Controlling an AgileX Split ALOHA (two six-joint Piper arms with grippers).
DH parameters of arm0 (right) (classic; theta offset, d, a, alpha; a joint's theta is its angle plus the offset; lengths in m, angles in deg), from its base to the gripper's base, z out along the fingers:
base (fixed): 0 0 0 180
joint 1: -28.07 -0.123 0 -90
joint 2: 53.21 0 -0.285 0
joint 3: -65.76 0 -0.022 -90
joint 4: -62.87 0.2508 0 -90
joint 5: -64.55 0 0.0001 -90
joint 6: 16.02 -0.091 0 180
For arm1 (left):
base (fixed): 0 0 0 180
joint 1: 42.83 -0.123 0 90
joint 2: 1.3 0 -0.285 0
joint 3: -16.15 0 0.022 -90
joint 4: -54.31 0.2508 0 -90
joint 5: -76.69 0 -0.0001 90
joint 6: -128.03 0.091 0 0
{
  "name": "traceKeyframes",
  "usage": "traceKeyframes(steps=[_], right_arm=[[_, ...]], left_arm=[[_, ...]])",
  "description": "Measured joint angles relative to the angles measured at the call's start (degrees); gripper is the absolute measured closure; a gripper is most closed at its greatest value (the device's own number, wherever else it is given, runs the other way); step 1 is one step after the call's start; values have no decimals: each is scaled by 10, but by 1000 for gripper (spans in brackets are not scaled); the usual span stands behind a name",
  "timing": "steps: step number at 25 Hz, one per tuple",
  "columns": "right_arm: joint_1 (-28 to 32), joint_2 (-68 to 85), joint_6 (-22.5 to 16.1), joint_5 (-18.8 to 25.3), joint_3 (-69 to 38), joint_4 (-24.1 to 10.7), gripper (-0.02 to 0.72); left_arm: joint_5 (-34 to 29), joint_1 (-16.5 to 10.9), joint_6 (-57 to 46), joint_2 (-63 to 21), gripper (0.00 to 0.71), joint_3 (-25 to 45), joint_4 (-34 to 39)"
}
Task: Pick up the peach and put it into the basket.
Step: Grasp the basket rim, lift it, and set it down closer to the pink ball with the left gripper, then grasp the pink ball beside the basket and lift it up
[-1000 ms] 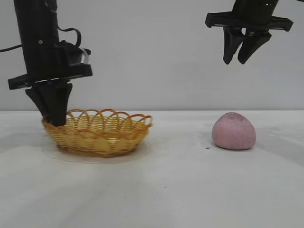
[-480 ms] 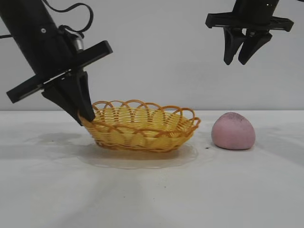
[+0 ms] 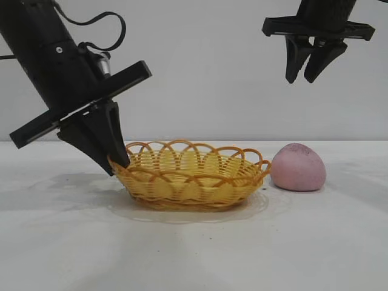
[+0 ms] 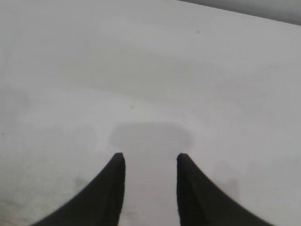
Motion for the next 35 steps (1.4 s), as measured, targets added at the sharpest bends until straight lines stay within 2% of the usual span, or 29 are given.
traceKeyframes(steps=[1, 6, 10, 11, 12, 15, 17, 19, 22, 24, 26, 29, 35], right_arm=[[0, 0, 0, 0, 0, 0, 453], [0, 0, 0, 1, 0, 0, 453], [0, 0, 0, 1, 0, 0, 453], [0, 0, 0, 2, 0, 0, 453], [0, 0, 0, 2, 0, 0, 453], [0, 0, 0, 3, 0, 0, 453], [0, 0, 1, 4, 0, 0, 453], [0, 0, 1, 6, 0, 0, 453], [0, 0, 1, 6, 0, 0, 453], [0, 0, 1, 6, 0, 0, 453], [0, 0, 1, 6, 0, 1, 453], [0, 0, 1, 6, 0, 1, 453], [0, 0, 1, 8, 0, 2, 453]], left_arm=[[0, 0, 0, 0, 564, 0, -1], [-2, 0, 0, -1, 389, 0, -6], [-3, -8, 0, -7, 400, 0, -5], [-3, -13, 0, -12, 400, 0, -4], [-4, -20, 0, -17, 359, 0, 2], [-10, -44, 0, -37, 374, 0, 30], [-10, -65, 0, -54, 374, 0, 78], [-11, -79, -11, -63, 374, 0, 157], [-14, -82, -111, -67, 374, -1, 372], [-17, -83, -195, -67, 374, -1, 491], [-17, -89, -252, -67, 374, -1, 570], [-17, -97, -280, -67, 374, -1, 605], [-11, -112, -286, -119, 374, -1, 584]])
